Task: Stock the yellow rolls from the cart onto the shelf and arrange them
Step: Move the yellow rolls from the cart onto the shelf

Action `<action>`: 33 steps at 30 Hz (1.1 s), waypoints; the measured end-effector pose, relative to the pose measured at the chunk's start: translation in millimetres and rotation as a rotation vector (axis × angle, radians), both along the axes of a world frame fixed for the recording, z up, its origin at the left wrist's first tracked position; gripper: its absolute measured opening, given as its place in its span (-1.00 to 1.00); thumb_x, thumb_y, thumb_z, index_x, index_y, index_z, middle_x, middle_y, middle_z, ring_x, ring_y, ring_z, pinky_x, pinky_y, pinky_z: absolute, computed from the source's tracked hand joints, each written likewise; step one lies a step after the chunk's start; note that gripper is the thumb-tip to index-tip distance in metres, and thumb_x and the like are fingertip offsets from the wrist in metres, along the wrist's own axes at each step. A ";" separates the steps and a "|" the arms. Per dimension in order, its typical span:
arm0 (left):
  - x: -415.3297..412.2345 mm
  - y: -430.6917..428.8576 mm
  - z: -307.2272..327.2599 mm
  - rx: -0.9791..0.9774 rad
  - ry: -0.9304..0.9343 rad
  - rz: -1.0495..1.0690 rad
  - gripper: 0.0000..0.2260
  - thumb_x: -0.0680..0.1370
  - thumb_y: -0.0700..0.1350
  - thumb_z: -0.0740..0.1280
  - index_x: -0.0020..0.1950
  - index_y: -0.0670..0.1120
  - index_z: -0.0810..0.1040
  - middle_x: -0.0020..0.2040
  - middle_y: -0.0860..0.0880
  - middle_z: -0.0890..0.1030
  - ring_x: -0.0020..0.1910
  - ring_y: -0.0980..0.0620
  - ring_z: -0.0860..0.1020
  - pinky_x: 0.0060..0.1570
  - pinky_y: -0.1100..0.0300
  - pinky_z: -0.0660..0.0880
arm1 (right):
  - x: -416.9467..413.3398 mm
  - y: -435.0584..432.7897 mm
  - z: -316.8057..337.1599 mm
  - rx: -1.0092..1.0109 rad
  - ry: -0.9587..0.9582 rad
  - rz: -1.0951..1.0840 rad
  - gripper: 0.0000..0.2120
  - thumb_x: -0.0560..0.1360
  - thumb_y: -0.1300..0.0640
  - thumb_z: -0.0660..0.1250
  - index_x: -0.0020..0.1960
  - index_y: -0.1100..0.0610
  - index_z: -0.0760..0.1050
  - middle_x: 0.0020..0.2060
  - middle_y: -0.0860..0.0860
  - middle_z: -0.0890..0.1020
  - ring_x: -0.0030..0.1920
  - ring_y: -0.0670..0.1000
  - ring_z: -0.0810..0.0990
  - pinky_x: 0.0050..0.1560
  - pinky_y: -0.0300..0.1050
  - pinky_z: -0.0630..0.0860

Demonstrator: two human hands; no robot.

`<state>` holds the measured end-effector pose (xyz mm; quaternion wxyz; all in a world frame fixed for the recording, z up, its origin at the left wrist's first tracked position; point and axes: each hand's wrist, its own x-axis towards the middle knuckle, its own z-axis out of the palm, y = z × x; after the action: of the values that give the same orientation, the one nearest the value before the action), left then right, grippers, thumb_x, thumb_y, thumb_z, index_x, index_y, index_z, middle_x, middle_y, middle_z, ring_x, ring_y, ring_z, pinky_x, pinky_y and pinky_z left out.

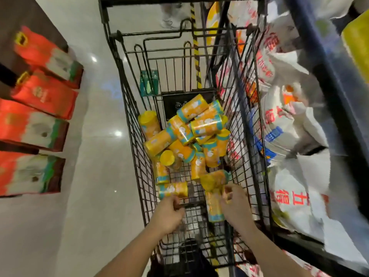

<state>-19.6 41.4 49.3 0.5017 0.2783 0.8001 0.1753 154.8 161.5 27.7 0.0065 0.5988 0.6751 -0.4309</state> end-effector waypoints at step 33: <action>-17.0 43.3 -210.5 -0.294 0.620 -0.618 -0.23 0.48 -0.21 0.40 0.58 -0.08 0.05 0.50 -0.05 0.28 0.42 -0.13 0.25 0.34 -0.01 0.26 | -21.0 92.7 -178.2 0.186 -0.380 0.762 -0.23 0.38 0.10 0.50 0.49 -0.08 0.22 0.45 -0.10 0.36 0.44 0.06 0.21 0.36 0.05 0.33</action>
<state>-36.6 84.7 -161.1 0.3015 0.4689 0.8083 -0.1893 133.8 254.2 -150.5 0.2353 0.3733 0.8707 -0.2173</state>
